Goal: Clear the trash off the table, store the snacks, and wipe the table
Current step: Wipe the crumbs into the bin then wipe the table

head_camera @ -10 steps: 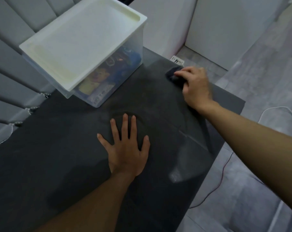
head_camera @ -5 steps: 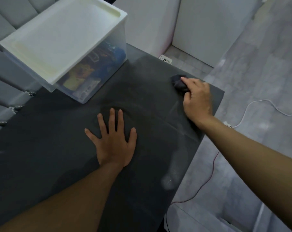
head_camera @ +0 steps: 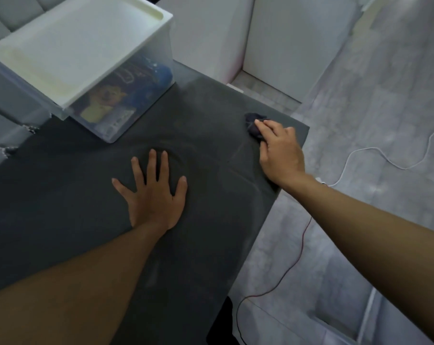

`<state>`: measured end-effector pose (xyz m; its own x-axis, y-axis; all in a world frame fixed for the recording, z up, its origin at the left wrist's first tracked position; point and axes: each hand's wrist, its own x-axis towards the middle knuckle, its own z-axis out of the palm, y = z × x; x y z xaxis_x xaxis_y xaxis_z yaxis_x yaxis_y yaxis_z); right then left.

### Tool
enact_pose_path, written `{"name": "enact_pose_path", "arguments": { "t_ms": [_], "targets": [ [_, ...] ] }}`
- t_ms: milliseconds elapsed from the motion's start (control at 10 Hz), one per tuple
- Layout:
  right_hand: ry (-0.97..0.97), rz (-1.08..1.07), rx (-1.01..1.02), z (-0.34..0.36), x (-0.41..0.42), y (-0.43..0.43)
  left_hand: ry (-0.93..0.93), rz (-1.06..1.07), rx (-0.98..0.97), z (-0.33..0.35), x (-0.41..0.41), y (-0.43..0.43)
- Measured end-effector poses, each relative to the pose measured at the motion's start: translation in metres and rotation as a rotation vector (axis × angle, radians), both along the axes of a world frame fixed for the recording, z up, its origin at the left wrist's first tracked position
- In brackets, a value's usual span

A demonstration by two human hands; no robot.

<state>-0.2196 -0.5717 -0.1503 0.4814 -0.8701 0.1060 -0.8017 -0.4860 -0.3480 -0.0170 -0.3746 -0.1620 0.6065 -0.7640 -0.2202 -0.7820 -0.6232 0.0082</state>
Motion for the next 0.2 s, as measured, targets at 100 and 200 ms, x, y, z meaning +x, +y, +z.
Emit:
{"name": "enact_pose_path", "arguments": {
  "t_ms": [100, 200],
  "targets": [
    [0.172, 0.025, 0.072, 0.012, 0.000, 0.003, 0.069, 0.012, 0.008, 0.003, 0.003, 0.002],
    [0.331, 0.033, 0.137, 0.034, 0.002, 0.008, 0.178, -0.008, 0.070, 0.016, 0.009, 0.000]
  ]
}}
